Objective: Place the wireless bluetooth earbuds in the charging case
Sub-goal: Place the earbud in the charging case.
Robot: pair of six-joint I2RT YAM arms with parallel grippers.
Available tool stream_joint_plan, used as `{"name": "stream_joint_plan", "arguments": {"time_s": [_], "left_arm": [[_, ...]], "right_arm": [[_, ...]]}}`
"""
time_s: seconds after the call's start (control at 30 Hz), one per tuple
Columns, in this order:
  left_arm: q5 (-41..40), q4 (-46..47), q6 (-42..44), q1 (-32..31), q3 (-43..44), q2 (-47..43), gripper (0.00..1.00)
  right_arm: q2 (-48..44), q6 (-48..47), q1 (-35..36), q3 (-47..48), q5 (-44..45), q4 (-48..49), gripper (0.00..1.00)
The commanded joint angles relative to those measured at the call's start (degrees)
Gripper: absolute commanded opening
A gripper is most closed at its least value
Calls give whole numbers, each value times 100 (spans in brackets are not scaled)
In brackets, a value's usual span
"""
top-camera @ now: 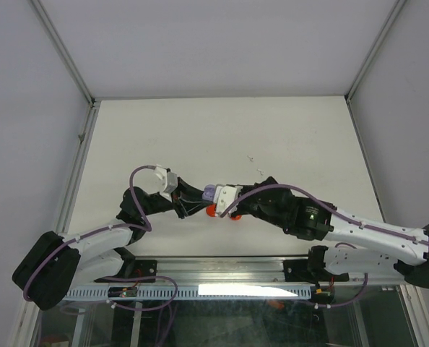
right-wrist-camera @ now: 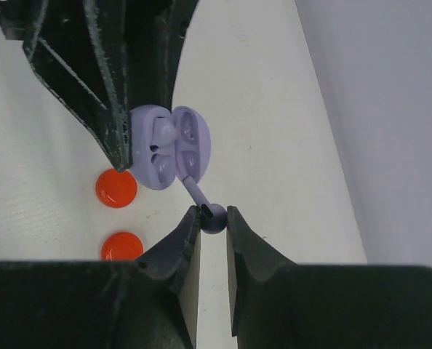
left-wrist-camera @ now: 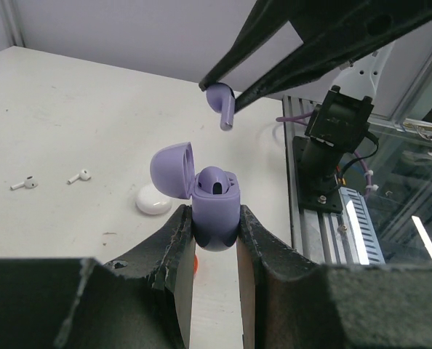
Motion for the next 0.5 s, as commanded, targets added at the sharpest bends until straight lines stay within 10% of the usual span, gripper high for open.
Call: {"name": "stream_joint_plan", "arguments": {"time_s": [0.0,0.47], "left_arm": [[424,408,-130,42,281,-3,0],[783,124,-117,42,473,-45,0]], "right_arm": [[70,-916,443,169,485,248,9],[238,-1525,924,122,708,166,9]]}}
